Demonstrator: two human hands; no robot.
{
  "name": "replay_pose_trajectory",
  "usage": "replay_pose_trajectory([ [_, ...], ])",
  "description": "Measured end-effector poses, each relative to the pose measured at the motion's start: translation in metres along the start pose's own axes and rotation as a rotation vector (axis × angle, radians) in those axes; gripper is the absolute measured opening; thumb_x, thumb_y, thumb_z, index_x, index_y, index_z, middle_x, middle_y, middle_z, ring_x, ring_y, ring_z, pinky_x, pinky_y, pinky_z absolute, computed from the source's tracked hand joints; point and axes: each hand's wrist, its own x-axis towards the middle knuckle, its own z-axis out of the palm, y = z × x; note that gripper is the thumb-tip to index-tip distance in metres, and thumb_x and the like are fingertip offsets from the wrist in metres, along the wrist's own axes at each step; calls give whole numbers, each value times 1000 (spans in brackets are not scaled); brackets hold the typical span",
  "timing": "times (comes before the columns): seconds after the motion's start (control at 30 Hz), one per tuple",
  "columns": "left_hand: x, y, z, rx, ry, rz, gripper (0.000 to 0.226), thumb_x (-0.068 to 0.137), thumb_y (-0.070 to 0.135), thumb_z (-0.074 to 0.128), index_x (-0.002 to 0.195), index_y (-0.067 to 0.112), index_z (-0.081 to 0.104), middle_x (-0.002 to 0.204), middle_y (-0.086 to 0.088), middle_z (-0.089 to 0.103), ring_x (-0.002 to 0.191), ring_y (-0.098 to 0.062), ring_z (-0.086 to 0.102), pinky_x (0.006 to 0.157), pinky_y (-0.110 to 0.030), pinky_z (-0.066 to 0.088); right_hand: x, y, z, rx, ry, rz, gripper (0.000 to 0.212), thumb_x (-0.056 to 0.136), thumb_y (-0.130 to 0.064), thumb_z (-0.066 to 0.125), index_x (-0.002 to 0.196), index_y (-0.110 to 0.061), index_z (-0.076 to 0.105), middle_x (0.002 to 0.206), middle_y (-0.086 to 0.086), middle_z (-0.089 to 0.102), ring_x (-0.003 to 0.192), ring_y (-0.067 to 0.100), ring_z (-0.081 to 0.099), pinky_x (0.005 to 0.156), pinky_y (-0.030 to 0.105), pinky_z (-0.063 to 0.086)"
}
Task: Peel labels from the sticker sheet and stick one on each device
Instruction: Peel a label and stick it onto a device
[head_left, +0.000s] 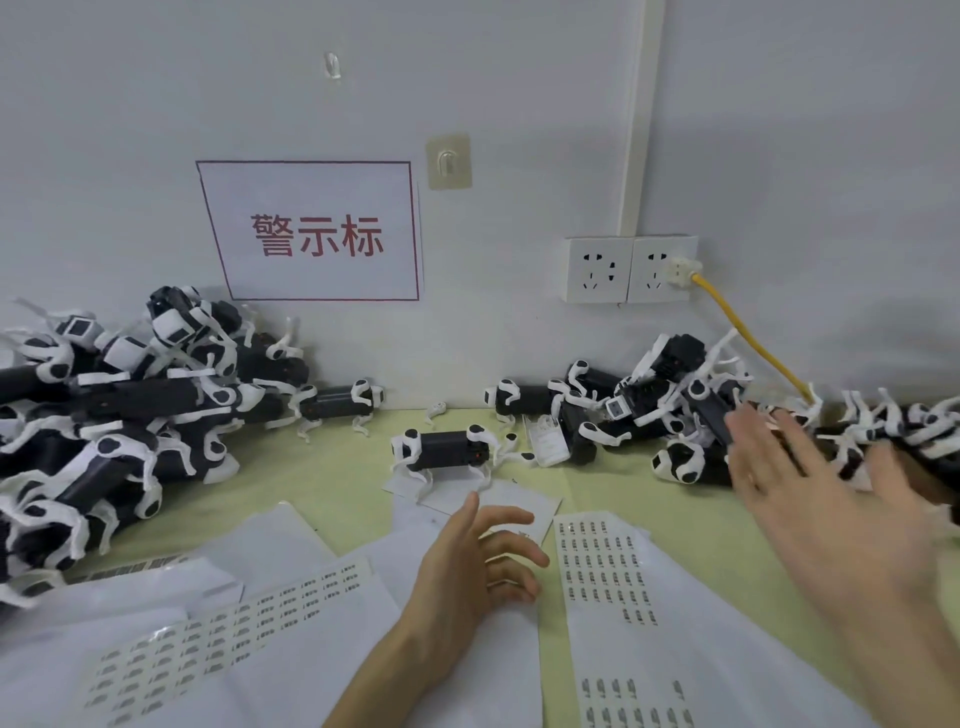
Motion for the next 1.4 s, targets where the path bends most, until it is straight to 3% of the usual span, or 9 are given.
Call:
replay_pose_trajectory([
  [0.23,1,-1,0,9,105,-26,43,103,39,42,113,3,61,84,-19,67,63,-26,61,67,-33,52,-12,73,21,-1006,75,52,18,101,-18,56,115,-18,68,107,6,76,89,23,76,79,35,51],
  [0.4,5,-2,-1,30,131,-50,26,104,22,46,115,4,61,85,-17,67,65,-24,61,65,-28,54,1,114,46,-1419,-80,10,18,97,-16,65,113,-25,66,108,1,71,86,15,74,79,38,60],
  [0.6,6,-3,-5,-75,146,-57,27,103,21,49,122,3,58,86,-17,68,67,-24,63,66,-29,56,64,165,67,-1716,-207,-76,47,94,-27,69,138,-22,53,132,-3,60,106,16,63,86,30,44],
  [0.8,7,-6,-9,-119,152,-63,30,103,22,51,125,3,57,87,-17,69,67,-24,64,65,-29,55,108,202,60,-1615,-212,254,58,97,-40,65,149,-24,46,151,-1,48,131,20,52,98,35,48],
  [0.93,9,-6,-11,-166,156,-69,31,101,23,55,125,4,55,90,-18,70,68,-25,65,65,-31,56,107,212,45,-1772,-180,50,34,97,-33,64,130,-22,64,124,1,64,101,14,59,83,29,46],
  [1.07,10,-7,-10,-210,179,-44,43,99,29,60,133,3,53,105,-18,74,80,-27,71,73,-33,60,81,197,46,-1702,-122,-118,12,95,-22,66,105,-22,73,100,-1,70,85,25,70,82,47,58],
  [1.17,9,-6,-10,-230,164,-27,55,88,46,64,129,12,54,123,-12,73,99,-27,74,86,-37,61,47,177,49,-1617,-140,-246,7,94,-21,69,90,-26,72,83,-11,71,80,16,70,74,44,60],
  [1.3,8,-4,-11,-257,122,-34,74,82,64,57,137,15,54,134,-3,68,119,-22,69,104,-43,52,-2,155,45,-1583,-166,-380,18,90,-17,75,87,-31,64,91,-18,70,82,3,70,65,17,52],
  [1.4,6,-3,-12,-258,75,-22,71,92,68,44,141,20,59,139,1,65,126,-20,64,103,-37,48,-29,143,37,-1614,-247,-412,32,85,-8,79,87,-33,58,107,-20,66,95,-2,68,65,15,54],
])
